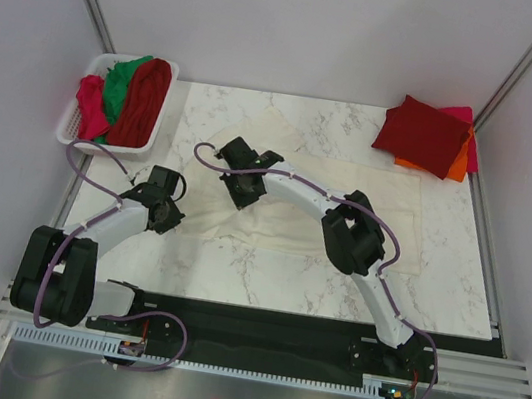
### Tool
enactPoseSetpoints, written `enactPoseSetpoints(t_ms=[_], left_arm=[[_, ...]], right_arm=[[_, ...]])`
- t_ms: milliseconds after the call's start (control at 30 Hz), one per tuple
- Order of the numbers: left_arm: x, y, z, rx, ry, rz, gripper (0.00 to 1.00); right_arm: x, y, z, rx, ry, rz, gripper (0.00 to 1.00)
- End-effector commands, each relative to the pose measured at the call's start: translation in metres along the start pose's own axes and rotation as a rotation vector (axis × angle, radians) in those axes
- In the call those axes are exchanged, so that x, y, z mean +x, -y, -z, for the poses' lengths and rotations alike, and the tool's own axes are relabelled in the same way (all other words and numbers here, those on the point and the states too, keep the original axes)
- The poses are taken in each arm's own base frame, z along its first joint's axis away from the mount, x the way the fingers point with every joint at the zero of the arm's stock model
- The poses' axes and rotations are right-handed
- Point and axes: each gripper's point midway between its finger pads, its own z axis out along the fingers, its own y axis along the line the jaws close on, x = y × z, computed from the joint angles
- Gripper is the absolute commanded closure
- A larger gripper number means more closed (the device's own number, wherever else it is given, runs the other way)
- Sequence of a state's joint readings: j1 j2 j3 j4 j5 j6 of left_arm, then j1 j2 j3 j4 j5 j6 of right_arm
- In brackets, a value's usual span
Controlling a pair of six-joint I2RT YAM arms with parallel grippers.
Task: Fold and stack the t-shirts
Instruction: Fold the tshirt
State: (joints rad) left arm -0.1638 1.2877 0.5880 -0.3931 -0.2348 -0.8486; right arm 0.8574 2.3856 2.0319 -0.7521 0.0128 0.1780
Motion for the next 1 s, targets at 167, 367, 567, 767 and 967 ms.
enactPoseSetpoints(t_ms=[167, 367, 567, 767, 967], left_arm=[[-0.006, -0.005, -0.001, -0.021, 0.038, 0.016, 0.98], [-0.004, -0.004, 0.0, -0.015, 0.031, 0.011, 0.98], [-0.002, -0.002, 0.001, -0.002, 0.019, 0.011, 0.98], [0.001, -0.001, 0.008, 0.027, 0.008, 0.018, 0.98], [-0.007, -0.007, 0.015, -0.01, 0.033, -0.002, 0.97]], right_arm=[[-0.038, 0.047, 0.025, 0.026, 0.095, -0.05, 0.98], [-0.058, 0.097, 0.032, 0.061, 0.142, -0.13, 0.95], [-0.075, 0.103, 0.037, -0.02, 0.176, -0.155, 0.91], [-0.066, 0.138, 0.018, 0.041, 0.152, -0.188, 0.72], [-0.059, 0.163, 0.013, 0.106, 0.139, -0.232, 0.06]])
